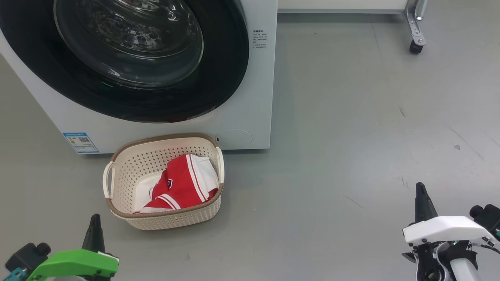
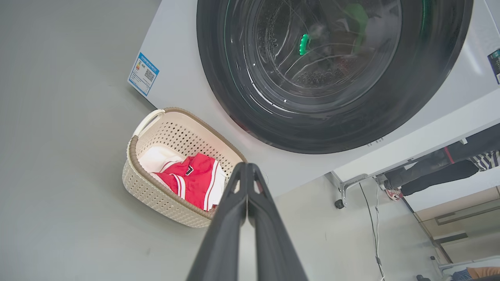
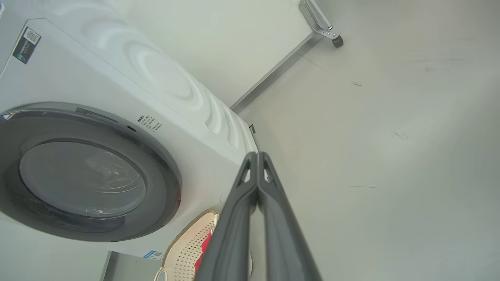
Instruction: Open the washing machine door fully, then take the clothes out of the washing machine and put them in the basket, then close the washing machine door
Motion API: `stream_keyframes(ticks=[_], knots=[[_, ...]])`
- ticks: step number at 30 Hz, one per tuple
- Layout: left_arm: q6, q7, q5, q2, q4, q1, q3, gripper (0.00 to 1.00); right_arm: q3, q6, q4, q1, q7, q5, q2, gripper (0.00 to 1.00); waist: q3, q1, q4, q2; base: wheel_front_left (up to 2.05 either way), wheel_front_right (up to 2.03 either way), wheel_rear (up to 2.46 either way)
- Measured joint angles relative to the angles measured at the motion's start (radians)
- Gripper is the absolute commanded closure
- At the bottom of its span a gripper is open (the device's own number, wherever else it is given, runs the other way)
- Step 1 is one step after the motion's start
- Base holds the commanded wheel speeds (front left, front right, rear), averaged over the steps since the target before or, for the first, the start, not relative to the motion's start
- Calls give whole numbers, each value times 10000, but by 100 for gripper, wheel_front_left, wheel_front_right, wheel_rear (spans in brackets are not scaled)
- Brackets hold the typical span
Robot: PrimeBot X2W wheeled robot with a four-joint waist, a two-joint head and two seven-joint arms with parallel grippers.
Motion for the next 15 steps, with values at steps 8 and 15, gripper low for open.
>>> stream_keyframes(ticks=[8,15], knots=[[0,324,-986,2,-157,-3,61,100,-190,98,44,-10,316,1210,-8,100,-75,0,54,0,0,0,0],[0,533,-1825,6,-297,-5,102,100,-355,163,88,-35,541,2144,-21,100,-133,0,95,0,0,0,0]])
